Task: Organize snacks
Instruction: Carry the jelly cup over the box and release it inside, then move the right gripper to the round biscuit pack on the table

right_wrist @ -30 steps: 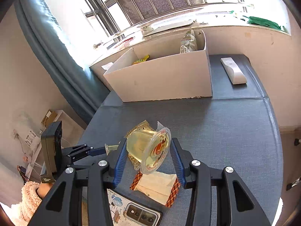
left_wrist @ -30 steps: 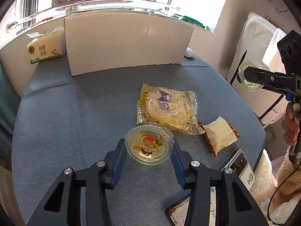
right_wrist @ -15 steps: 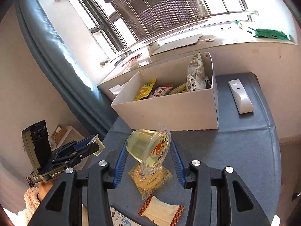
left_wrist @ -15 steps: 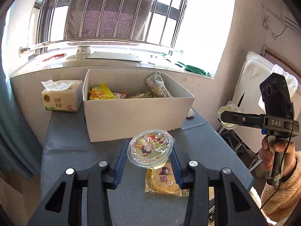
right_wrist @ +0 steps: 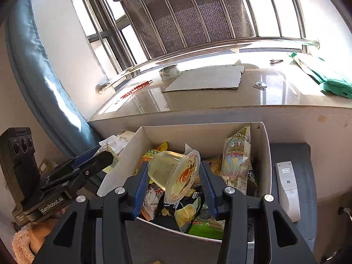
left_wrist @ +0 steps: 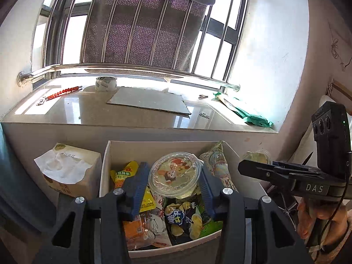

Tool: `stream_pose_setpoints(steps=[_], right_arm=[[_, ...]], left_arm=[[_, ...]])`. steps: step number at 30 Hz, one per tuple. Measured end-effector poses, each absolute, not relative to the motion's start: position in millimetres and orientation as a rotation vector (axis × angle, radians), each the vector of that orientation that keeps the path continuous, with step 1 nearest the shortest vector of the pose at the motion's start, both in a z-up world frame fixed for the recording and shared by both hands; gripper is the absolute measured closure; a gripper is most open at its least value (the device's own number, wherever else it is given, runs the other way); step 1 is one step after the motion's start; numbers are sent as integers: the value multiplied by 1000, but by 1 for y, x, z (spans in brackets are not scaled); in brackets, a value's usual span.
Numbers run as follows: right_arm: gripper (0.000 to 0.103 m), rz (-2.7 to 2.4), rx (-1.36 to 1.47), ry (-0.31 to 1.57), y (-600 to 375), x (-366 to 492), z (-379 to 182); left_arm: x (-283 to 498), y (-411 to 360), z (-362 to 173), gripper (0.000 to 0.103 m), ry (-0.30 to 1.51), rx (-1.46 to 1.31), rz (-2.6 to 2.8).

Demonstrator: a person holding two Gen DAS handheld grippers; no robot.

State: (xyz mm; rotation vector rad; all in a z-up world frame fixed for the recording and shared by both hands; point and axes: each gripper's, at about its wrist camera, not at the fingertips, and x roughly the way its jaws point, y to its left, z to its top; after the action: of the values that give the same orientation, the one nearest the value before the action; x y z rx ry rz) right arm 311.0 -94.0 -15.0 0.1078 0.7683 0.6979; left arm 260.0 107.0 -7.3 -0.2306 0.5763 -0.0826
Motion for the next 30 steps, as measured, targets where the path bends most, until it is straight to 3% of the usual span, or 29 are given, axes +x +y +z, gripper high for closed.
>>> stream_pose_setpoints(steps=[1,2,20,30], right_arm=[[29,698,108,777,-92,316,-16],[0,688,105,782,-92,319,-17],[0,722,78,626,-161,200,-9],[0,746,139,630,-203,117,-43]], left_arm=[[266,109,-11,11,603,-244,-65],[266,111,-14,0,609,-248,-56],[144,91,13,0,491,-177,-37],[67,43,-14,0,508,-151,-97]])
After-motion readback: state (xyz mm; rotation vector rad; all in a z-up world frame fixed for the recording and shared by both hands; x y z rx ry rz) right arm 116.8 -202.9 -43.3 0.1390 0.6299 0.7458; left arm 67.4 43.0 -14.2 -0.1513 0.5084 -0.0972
